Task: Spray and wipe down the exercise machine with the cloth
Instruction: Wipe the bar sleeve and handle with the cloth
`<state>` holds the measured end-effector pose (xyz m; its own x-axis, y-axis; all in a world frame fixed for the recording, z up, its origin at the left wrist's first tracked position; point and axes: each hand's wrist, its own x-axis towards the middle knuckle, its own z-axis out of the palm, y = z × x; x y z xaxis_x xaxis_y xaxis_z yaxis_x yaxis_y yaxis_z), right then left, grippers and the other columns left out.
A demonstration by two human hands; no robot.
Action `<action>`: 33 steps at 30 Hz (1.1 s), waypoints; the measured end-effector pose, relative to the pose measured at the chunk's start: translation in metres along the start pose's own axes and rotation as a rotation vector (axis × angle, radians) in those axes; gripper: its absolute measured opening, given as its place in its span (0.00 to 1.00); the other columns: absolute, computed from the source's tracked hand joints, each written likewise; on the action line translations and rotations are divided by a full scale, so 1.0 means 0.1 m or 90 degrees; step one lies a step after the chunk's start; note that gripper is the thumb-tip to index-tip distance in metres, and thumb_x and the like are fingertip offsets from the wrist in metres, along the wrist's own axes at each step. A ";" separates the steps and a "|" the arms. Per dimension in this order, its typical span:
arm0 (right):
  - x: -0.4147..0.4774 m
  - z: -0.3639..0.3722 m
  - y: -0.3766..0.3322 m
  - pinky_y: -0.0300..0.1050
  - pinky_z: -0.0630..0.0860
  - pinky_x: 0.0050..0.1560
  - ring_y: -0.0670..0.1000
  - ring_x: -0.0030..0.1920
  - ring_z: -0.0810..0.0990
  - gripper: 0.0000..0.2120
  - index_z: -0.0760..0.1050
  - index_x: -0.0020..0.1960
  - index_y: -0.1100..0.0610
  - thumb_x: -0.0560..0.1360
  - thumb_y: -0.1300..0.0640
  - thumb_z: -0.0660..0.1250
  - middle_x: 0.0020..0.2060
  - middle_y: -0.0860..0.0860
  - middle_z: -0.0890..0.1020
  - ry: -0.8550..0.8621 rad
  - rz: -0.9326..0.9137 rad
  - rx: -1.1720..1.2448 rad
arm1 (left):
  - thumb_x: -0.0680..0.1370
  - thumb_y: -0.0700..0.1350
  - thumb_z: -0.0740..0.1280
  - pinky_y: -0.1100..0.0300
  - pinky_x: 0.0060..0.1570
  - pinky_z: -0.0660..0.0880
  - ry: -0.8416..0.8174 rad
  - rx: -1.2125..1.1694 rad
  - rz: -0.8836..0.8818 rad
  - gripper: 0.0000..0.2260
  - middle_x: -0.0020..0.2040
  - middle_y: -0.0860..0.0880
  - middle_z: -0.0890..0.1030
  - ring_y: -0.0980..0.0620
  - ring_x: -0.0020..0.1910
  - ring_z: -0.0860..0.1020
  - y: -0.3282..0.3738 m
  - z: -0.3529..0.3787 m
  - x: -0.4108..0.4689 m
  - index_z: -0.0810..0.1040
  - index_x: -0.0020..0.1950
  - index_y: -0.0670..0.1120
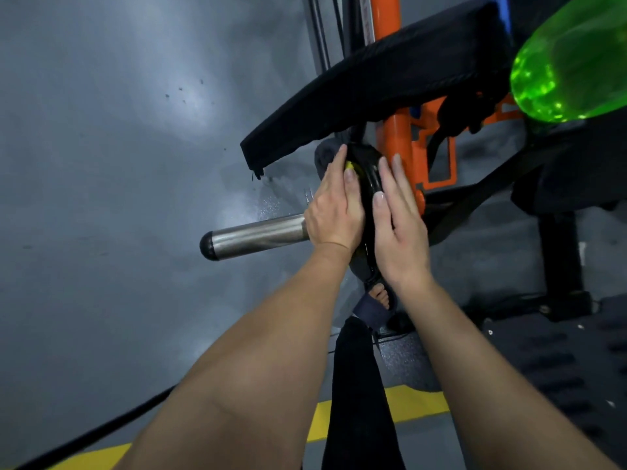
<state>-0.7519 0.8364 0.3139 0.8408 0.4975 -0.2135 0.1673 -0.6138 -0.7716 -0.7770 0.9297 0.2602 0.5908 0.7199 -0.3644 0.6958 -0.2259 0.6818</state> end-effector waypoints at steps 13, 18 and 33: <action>1.42 0.16 -0.35 0.42 0.76 0.43 0.55 0.49 0.82 0.14 0.80 0.59 0.64 0.80 0.57 0.62 0.50 0.56 0.82 -0.063 0.377 0.121 | 0.84 0.60 0.44 0.52 0.57 0.73 0.002 0.001 0.012 0.25 0.72 0.51 0.77 0.46 0.65 0.78 -0.01 0.00 0.00 0.62 0.80 0.64; 0.21 -0.07 -0.16 0.31 0.65 0.70 0.41 0.72 0.70 0.19 0.72 0.75 0.50 0.86 0.49 0.55 0.73 0.44 0.74 -0.027 0.167 0.101 | 0.85 0.59 0.45 0.51 0.60 0.74 -0.024 0.011 -0.014 0.24 0.76 0.53 0.73 0.45 0.67 0.77 0.04 -0.02 0.00 0.59 0.81 0.63; 1.33 0.12 -0.35 0.42 0.73 0.53 0.56 0.58 0.79 0.16 0.75 0.67 0.62 0.85 0.57 0.56 0.64 0.58 0.79 -0.091 0.380 0.079 | 0.85 0.60 0.45 0.55 0.53 0.65 0.007 -0.024 -0.051 0.23 0.68 0.50 0.80 0.44 0.63 0.77 0.04 0.02 0.02 0.63 0.79 0.65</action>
<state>-0.6523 0.9308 0.3051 0.6919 0.1727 -0.7010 -0.3787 -0.7399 -0.5560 -0.7725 0.9291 0.2606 0.5294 0.7421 -0.4112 0.7243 -0.1429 0.6746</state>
